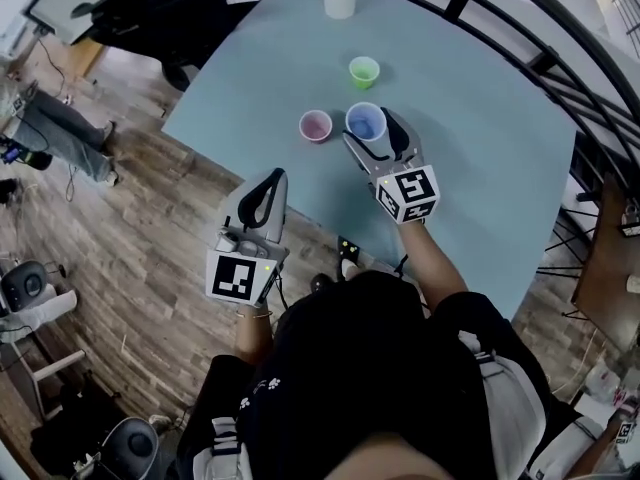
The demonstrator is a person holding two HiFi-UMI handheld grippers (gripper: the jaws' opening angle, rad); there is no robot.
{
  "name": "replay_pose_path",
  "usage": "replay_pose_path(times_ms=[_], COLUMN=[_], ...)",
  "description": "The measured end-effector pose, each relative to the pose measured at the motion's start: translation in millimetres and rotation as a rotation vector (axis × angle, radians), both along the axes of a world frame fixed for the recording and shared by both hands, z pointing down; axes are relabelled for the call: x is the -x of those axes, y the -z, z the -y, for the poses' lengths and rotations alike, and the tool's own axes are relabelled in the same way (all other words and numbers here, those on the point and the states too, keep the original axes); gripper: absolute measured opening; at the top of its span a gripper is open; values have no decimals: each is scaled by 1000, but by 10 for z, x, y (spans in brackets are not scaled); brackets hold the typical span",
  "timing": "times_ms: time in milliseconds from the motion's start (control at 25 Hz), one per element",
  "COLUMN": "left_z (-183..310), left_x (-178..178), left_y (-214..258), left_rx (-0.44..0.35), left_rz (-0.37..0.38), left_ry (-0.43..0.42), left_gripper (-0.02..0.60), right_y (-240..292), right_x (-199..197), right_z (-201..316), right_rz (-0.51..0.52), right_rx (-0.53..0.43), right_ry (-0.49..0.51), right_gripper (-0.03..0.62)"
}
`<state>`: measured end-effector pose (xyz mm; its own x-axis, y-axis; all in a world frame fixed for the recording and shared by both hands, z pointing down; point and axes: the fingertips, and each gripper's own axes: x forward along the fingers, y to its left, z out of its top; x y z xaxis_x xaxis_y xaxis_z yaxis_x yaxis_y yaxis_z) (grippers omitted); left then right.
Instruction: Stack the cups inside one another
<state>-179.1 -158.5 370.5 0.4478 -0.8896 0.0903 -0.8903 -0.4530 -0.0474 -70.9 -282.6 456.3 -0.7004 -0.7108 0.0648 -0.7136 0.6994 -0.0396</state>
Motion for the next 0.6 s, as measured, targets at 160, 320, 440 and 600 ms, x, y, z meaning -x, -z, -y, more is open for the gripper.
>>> replay_pose_path(times_ms=[160,320,440,600], left_z=[-21,-10,-33,-50], left_x=[5,23,35,101], left_y=[-7,-16,-10,-39], left_rx=[-2,-3,0,15], left_rz=[6,4,3,0], left_ry=[17,29,35,58], left_gripper=[-14,-14,-14,-14], right_y=[-5,-85,-135,-205], right_x=[261,525,675,821], right_z=[37,71,70,128], right_rz=[-2,-19,-34,-45], right_rx=[-6,-8,-11,-9], right_ry=[64,123,162,197], right_gripper=[345,345,345,345])
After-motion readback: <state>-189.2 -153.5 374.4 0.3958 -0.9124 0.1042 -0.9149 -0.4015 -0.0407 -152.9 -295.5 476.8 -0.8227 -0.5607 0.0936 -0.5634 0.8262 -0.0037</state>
